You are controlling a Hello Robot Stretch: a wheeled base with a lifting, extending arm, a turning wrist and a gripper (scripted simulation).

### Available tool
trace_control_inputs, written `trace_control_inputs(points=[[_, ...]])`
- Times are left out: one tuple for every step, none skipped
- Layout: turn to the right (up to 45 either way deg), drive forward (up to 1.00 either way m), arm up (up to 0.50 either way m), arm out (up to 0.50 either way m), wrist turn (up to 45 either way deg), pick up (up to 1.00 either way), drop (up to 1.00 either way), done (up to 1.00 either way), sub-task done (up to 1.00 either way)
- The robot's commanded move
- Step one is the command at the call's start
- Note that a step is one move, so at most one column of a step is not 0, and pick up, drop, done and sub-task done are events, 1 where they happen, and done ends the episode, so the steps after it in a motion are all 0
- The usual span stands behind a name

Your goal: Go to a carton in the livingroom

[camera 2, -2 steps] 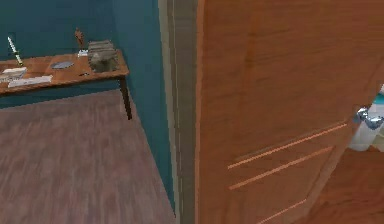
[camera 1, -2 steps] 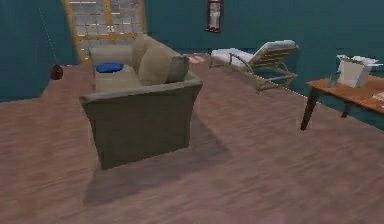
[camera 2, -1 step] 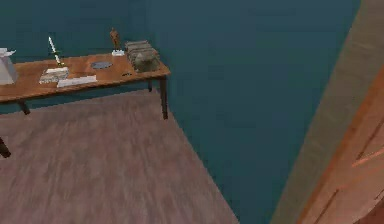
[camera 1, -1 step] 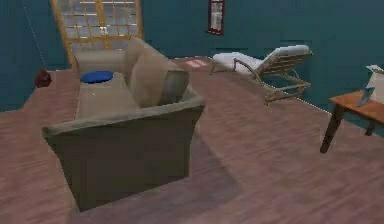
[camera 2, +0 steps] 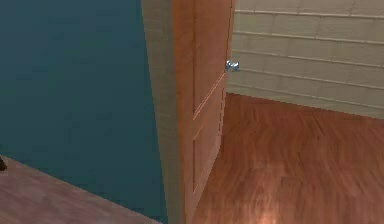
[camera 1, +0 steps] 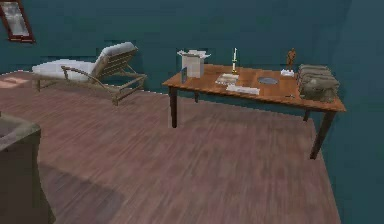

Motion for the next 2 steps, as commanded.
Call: trace_control_inputs(points=[[6.0, 0.0, 0.0, 0.0, 0.0, 0.0, 0.0, 0.0, 0.0], [0.0, 1.0, 0.0, 0.0, 0.0, 0.0, 0.0, 0.0, 0.0]])
